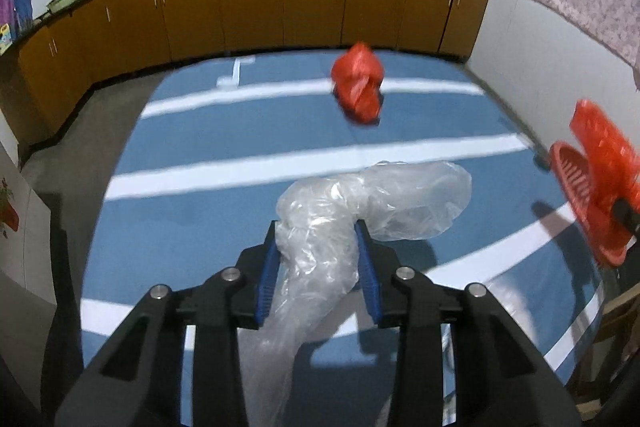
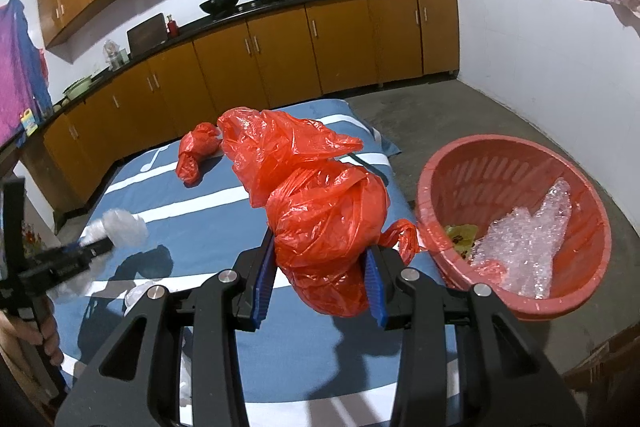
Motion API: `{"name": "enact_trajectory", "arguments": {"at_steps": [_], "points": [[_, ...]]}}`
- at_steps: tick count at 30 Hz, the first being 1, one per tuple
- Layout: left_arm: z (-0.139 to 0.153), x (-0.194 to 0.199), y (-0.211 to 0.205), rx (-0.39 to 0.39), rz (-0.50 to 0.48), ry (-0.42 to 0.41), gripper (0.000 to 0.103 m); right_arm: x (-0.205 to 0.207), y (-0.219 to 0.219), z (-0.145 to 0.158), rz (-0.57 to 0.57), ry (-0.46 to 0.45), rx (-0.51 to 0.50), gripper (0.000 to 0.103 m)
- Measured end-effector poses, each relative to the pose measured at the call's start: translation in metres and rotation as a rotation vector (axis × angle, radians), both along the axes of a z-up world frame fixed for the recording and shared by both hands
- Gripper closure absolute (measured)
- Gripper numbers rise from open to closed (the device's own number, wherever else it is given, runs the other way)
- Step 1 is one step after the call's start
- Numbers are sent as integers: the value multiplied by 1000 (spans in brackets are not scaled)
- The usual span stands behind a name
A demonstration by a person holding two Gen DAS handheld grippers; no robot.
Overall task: Collect trash
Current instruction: 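Carry the clear bag and red bag over the orange basket with both tools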
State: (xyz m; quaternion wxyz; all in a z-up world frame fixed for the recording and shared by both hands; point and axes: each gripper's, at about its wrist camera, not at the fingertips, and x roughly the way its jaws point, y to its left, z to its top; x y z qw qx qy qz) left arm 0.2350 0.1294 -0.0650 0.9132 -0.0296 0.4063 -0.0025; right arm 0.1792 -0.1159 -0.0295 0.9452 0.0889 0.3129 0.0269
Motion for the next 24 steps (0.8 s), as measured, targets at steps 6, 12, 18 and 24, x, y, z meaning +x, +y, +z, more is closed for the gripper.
{"name": "enact_trajectory", "arguments": {"at_steps": [6,12,18,24], "points": [[29,7,-23,-13,-30,-70,67,-6,-14,4,-32,-13,5,63],[49,19,-68,-35,-101,-115,67,-13,-37,8,-86,-25,8,63],[56,28,-119,-56,-189,-138,67,-21,-76,12,-184,-35,3,63],[58,36,-173,-79,-285,-147,67,-27,-115,14,-279,-39,0,63]]}}
